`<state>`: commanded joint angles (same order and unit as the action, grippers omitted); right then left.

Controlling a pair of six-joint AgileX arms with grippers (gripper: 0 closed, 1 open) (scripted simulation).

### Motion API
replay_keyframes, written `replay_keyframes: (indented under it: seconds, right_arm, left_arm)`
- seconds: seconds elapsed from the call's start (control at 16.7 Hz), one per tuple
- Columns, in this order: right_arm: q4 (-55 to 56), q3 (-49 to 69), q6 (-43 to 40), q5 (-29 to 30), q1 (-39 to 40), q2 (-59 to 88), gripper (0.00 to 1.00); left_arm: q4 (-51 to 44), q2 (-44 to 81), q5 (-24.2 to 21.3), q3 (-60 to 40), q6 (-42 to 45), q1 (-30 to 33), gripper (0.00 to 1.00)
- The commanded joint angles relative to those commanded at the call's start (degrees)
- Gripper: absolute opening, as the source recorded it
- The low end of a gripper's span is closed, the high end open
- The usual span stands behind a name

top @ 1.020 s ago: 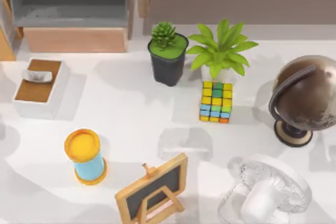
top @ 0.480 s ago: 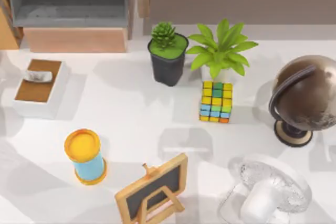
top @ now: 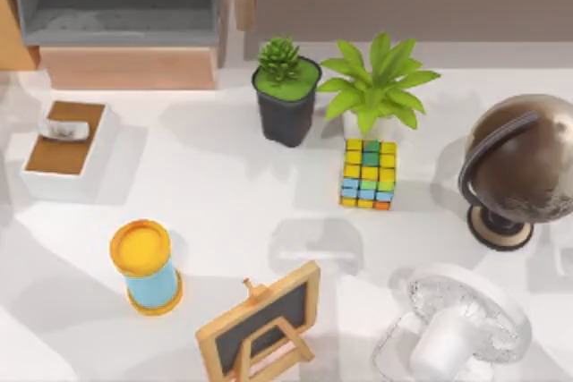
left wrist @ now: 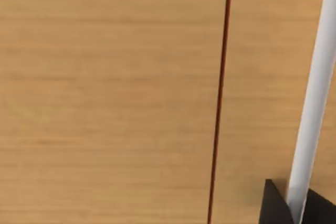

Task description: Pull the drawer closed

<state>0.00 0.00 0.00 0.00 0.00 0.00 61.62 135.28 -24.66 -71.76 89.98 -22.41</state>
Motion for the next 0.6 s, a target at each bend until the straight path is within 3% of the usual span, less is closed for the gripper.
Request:
replay_keyframes:
  seconds: [0.6]
  right_arm:
    - [0.00,0.00,0.00,0.00,0.00,0.00,1.00]
  left_arm:
    - [0.00,0.00,0.00,0.00,0.00,0.00,0.75]
